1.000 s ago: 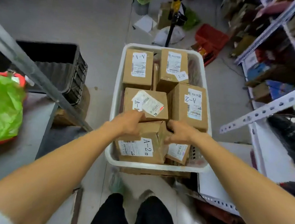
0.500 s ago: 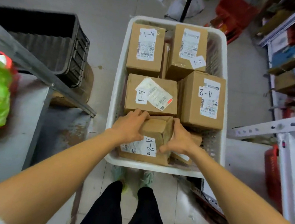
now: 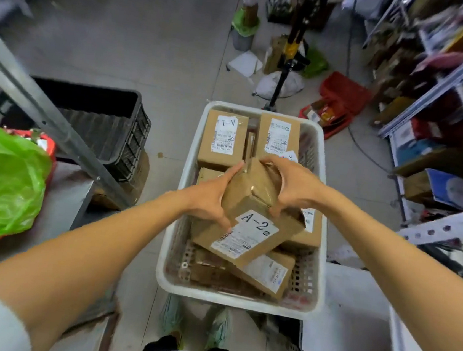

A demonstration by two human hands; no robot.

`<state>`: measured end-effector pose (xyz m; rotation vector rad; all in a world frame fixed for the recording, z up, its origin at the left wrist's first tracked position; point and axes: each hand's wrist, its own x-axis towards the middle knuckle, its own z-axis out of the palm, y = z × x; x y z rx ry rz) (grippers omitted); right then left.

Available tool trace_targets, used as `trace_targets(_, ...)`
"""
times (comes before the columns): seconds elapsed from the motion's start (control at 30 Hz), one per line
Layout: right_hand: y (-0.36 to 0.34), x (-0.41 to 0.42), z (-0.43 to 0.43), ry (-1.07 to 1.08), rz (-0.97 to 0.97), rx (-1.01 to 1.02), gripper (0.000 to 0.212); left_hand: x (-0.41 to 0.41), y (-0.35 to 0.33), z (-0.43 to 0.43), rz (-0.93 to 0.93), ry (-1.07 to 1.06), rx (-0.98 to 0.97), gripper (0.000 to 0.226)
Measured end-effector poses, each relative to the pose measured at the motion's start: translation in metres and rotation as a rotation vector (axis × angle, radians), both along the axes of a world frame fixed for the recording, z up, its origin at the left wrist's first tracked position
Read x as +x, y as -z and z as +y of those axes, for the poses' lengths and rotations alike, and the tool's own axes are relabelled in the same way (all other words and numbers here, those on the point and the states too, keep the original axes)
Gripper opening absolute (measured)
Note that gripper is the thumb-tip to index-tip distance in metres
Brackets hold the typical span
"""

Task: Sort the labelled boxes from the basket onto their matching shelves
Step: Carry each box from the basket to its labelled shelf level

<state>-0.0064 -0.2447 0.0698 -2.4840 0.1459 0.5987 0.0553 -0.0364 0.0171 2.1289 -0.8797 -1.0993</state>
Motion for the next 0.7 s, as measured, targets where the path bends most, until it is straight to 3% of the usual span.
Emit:
trace_targets(0.2,-0.074,0.029,-0.025,0.066,-0.112,0.143,0.106,0.021,-0.071,-0.008,-0.071,-0.255,-0.327,0.124)
trace_targets(0.33,-0.111,0.042,-0.035,0.292,-0.345,0.133,0.096,0.04,-0.104,-0.001,0.004,-0.569,-0.535,0.124)
trace_targets(0.43,-0.119,0.04,-0.036,0.347,-0.311,0.177,0.116,0.05,-0.126,0.002,0.127,-0.714,-0.717,0.1)
trace_targets(0.5,-0.116,0.04,-0.034,0.357,-0.241,0.325,0.128,0.05,-0.139,-0.001,0.131,-0.74,-0.781,0.08)
trace_targets(0.57,-0.115,0.043,-0.029,0.349,-0.262,0.477,0.114,0.049,-0.149,-0.005,0.079,-0.728,-0.79,0.075)
trace_targets(0.7,-0.116,0.045,-0.016,0.333,-0.359,0.578,0.081,0.049,-0.163,-0.009,-0.051,-0.743,-0.722,0.091)
